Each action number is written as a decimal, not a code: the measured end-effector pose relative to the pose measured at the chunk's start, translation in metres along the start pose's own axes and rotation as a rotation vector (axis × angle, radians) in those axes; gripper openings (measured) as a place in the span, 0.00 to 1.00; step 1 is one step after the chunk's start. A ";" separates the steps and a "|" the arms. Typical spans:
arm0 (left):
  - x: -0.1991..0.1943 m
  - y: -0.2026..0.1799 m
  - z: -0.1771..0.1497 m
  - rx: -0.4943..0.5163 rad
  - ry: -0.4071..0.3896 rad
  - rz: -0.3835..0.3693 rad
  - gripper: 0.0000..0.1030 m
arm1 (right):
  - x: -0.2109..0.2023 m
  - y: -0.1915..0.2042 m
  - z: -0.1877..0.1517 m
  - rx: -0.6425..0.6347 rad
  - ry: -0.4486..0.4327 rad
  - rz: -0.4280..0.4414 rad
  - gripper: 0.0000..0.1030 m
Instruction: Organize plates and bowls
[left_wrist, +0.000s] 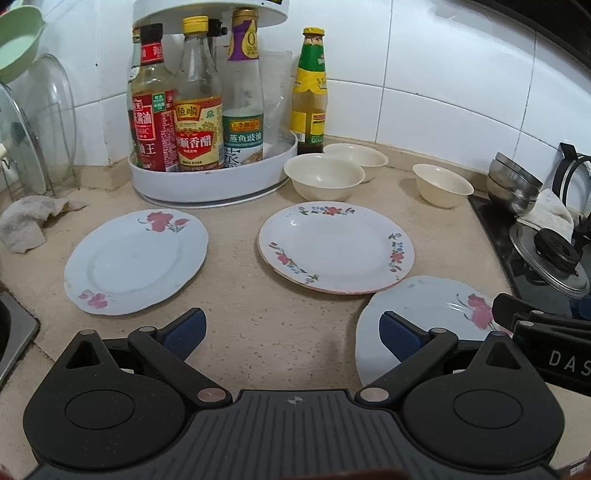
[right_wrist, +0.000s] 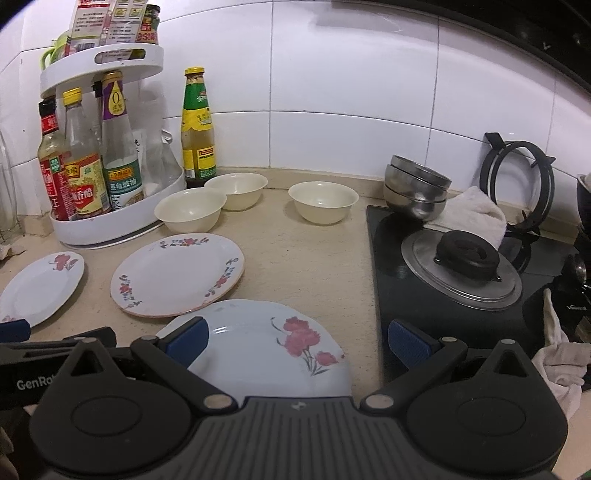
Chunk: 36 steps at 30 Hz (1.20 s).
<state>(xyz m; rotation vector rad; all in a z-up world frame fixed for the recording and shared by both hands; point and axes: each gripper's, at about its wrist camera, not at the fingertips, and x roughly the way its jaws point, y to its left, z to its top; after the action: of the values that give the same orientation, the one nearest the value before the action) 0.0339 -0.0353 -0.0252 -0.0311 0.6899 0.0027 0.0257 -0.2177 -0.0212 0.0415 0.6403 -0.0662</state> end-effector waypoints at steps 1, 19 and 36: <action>-0.001 -0.002 0.000 0.005 -0.003 -0.002 0.98 | 0.000 -0.001 0.000 0.000 0.002 -0.005 0.99; -0.002 -0.017 -0.005 0.061 0.006 -0.028 1.00 | -0.009 -0.019 -0.011 0.035 0.017 -0.041 0.99; 0.006 -0.016 -0.015 0.115 0.063 -0.042 1.00 | -0.007 -0.043 -0.020 0.086 0.043 -0.074 0.99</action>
<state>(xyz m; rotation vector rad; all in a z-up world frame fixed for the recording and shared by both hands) 0.0286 -0.0522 -0.0402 0.0654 0.7513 -0.0786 0.0051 -0.2590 -0.0339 0.1026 0.6822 -0.1642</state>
